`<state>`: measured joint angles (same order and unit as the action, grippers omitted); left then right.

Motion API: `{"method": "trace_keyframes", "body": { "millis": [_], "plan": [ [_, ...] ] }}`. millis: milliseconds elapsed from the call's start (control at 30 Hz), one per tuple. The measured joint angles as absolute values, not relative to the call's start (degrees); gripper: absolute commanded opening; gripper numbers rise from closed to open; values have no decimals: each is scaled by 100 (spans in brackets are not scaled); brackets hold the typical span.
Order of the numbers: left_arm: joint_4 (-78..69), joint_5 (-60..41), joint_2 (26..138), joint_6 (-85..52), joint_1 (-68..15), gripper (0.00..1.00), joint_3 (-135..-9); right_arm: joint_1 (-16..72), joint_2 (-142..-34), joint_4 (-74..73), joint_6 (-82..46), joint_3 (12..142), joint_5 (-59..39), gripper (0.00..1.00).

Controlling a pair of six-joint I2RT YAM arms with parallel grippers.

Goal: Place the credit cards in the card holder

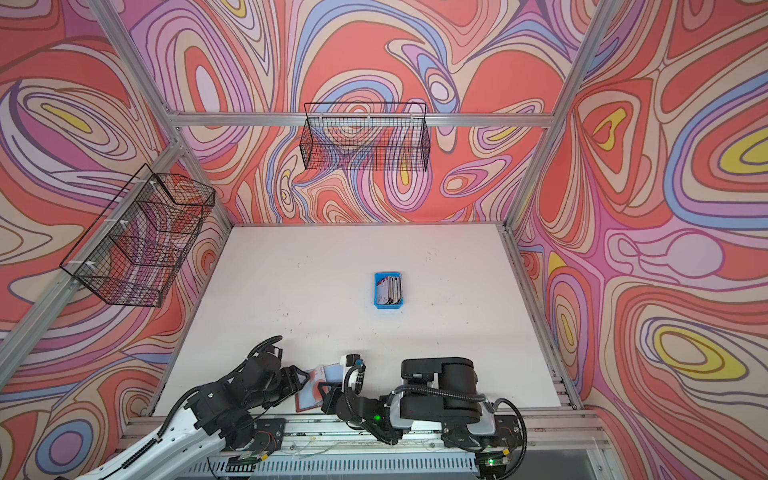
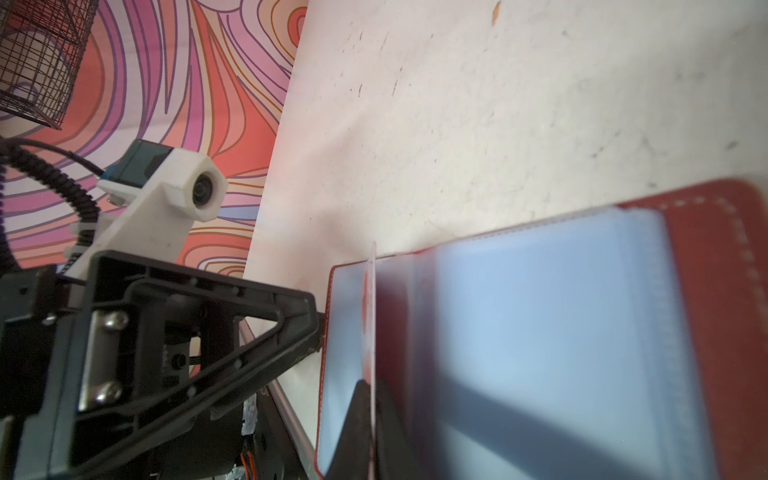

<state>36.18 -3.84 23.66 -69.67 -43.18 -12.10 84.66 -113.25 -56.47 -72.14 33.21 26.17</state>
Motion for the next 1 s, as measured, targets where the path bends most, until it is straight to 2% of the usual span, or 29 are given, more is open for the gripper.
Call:
{"method": "trace_keyframes", "body": {
  "millis": [267,333,400,667,867,1000],
  "plan": [
    [3618,-386,2366,-6967,-4318,62,-1210,8512,-10639,-3815,-7266,3682,3065,51],
    [3616,-386,2366,-6965,-4318,62,-1210,8512,-10466,-3245,-7262,3835,3212,59],
    [3618,-386,2366,-6967,-4318,62,-1210,8512,-10372,-2742,-7251,3990,3332,61],
    [3616,-401,2366,-6965,-4318,62,-1210,8517,-10339,-1946,-7067,4198,3500,58],
    [3616,-410,2366,-6967,-4318,62,-1210,8517,-10418,-1999,-6958,4248,3395,50],
    [3614,-412,2366,-6967,-4318,62,-1210,8517,-10534,-2191,-6886,4296,3271,41]
  ]
}}
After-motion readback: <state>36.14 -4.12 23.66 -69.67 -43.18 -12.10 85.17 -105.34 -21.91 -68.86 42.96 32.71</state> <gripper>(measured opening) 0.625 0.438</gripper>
